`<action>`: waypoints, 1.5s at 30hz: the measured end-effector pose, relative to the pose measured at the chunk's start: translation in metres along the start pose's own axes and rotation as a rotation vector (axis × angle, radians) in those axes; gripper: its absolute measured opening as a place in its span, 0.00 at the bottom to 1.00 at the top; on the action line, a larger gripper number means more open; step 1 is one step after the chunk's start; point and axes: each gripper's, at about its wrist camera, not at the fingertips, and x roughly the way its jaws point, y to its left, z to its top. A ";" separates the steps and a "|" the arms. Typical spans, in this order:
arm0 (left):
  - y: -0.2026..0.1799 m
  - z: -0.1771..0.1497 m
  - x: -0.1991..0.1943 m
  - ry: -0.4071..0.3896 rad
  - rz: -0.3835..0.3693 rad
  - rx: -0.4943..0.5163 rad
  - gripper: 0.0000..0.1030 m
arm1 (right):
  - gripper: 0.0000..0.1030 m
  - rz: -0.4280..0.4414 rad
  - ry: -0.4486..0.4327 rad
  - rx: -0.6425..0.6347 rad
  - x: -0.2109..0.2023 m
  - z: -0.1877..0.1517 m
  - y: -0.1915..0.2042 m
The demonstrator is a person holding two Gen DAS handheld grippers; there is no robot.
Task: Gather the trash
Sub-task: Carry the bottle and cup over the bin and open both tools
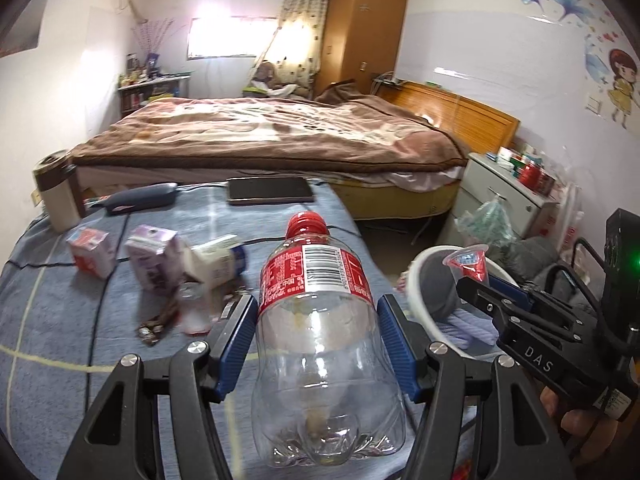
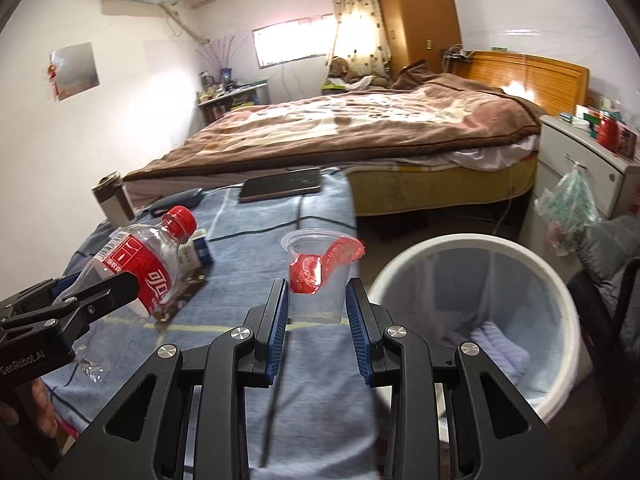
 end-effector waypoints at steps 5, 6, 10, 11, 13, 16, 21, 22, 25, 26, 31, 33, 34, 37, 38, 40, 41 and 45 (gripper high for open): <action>-0.028 0.003 0.010 0.007 -0.044 0.042 0.62 | 0.31 -0.036 -0.011 0.026 -0.007 0.000 -0.019; -0.034 0.004 0.012 0.010 -0.052 0.049 0.62 | 0.31 -0.041 -0.013 0.031 -0.008 0.000 -0.023; -0.059 0.007 0.022 0.018 -0.090 0.082 0.62 | 0.31 -0.074 -0.014 0.047 -0.012 -0.002 -0.040; -0.066 0.007 0.024 0.020 -0.104 0.092 0.62 | 0.31 -0.080 -0.013 0.050 -0.013 -0.002 -0.043; -0.078 0.009 0.029 0.026 -0.133 0.101 0.62 | 0.31 -0.099 -0.010 0.064 -0.014 -0.002 -0.054; -0.095 0.011 0.038 0.038 -0.163 0.115 0.62 | 0.31 -0.122 -0.003 0.085 -0.017 -0.005 -0.069; -0.123 0.009 0.056 0.073 -0.214 0.141 0.62 | 0.31 -0.156 0.024 0.105 -0.016 -0.010 -0.089; -0.128 0.008 0.060 0.083 -0.220 0.142 0.62 | 0.31 -0.159 0.029 0.111 -0.015 -0.010 -0.092; -0.141 0.005 0.069 0.102 -0.225 0.160 0.62 | 0.31 -0.176 0.053 0.127 -0.010 -0.016 -0.102; -0.145 0.004 0.074 0.113 -0.229 0.162 0.62 | 0.31 -0.177 0.063 0.132 -0.008 -0.018 -0.105; -0.157 -0.001 0.088 0.146 -0.241 0.168 0.62 | 0.31 -0.188 0.096 0.144 -0.001 -0.023 -0.117; -0.161 -0.002 0.094 0.159 -0.238 0.169 0.62 | 0.31 -0.193 0.115 0.141 0.003 -0.024 -0.119; -0.161 -0.003 0.096 0.163 -0.238 0.167 0.62 | 0.31 -0.193 0.122 0.142 0.003 -0.024 -0.122; -0.163 -0.003 0.102 0.176 -0.238 0.162 0.62 | 0.31 -0.204 0.133 0.142 0.007 -0.024 -0.126; -0.164 -0.003 0.105 0.181 -0.234 0.164 0.62 | 0.32 -0.208 0.136 0.143 0.007 -0.023 -0.127; -0.163 -0.003 0.108 0.192 -0.237 0.152 0.62 | 0.32 -0.217 0.143 0.150 0.010 -0.023 -0.129; -0.162 -0.003 0.109 0.195 -0.241 0.145 0.62 | 0.32 -0.217 0.146 0.153 0.011 -0.023 -0.130; -0.162 -0.003 0.109 0.195 -0.244 0.147 0.62 | 0.36 -0.238 0.166 0.133 0.015 -0.023 -0.130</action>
